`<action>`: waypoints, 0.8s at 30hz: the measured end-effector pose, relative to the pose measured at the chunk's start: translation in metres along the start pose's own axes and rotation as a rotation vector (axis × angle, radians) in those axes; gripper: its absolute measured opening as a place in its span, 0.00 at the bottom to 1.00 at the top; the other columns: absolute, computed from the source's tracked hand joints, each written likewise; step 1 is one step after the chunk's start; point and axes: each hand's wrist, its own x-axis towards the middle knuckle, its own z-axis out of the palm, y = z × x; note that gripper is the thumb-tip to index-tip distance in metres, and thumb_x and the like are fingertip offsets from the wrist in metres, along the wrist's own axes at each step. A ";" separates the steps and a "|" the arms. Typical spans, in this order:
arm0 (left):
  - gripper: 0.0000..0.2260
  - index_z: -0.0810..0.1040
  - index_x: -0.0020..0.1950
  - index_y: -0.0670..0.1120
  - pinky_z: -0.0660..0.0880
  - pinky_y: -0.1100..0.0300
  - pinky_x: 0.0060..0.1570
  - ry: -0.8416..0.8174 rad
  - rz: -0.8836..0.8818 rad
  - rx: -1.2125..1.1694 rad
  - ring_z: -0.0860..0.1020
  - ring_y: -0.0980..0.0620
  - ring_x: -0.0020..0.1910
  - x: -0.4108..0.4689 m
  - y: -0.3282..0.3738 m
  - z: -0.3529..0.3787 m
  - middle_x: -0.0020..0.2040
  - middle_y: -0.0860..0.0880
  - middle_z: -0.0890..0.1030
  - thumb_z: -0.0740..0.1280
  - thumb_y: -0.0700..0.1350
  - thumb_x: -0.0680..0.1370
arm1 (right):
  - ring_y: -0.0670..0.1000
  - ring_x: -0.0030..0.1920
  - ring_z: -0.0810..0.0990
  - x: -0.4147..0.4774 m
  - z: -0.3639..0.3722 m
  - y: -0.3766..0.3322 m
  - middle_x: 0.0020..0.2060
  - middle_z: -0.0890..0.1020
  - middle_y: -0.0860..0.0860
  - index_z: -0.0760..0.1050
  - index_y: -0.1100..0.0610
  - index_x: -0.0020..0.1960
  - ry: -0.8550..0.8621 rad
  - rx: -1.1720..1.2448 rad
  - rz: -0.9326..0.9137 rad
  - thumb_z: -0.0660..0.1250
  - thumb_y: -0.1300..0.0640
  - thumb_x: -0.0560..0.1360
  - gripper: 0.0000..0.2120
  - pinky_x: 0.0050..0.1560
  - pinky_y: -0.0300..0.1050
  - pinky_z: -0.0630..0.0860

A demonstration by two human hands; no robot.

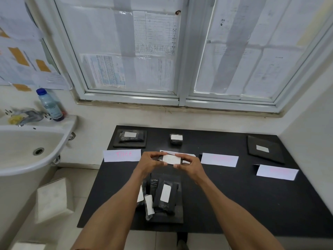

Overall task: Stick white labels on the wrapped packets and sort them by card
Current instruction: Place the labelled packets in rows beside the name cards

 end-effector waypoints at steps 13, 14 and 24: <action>0.19 0.84 0.56 0.45 0.78 0.66 0.47 -0.013 0.002 -0.046 0.82 0.56 0.52 0.013 0.004 0.006 0.50 0.54 0.84 0.78 0.34 0.67 | 0.51 0.53 0.83 0.015 -0.015 -0.001 0.53 0.84 0.51 0.81 0.55 0.58 -0.040 -0.019 0.015 0.77 0.63 0.67 0.20 0.50 0.40 0.80; 0.19 0.84 0.56 0.46 0.78 0.67 0.47 -0.015 -0.004 -0.051 0.82 0.57 0.52 0.015 0.005 0.007 0.51 0.55 0.84 0.78 0.34 0.67 | 0.51 0.54 0.82 0.017 -0.017 -0.002 0.54 0.83 0.51 0.81 0.55 0.59 -0.049 -0.021 0.014 0.76 0.63 0.68 0.20 0.49 0.39 0.79; 0.21 0.82 0.59 0.42 0.79 0.65 0.51 -0.063 -0.006 -0.097 0.83 0.55 0.54 0.064 0.030 0.009 0.55 0.50 0.84 0.77 0.34 0.68 | 0.50 0.53 0.83 0.056 -0.046 -0.025 0.53 0.84 0.52 0.80 0.57 0.60 -0.037 0.027 0.030 0.75 0.65 0.69 0.20 0.54 0.44 0.80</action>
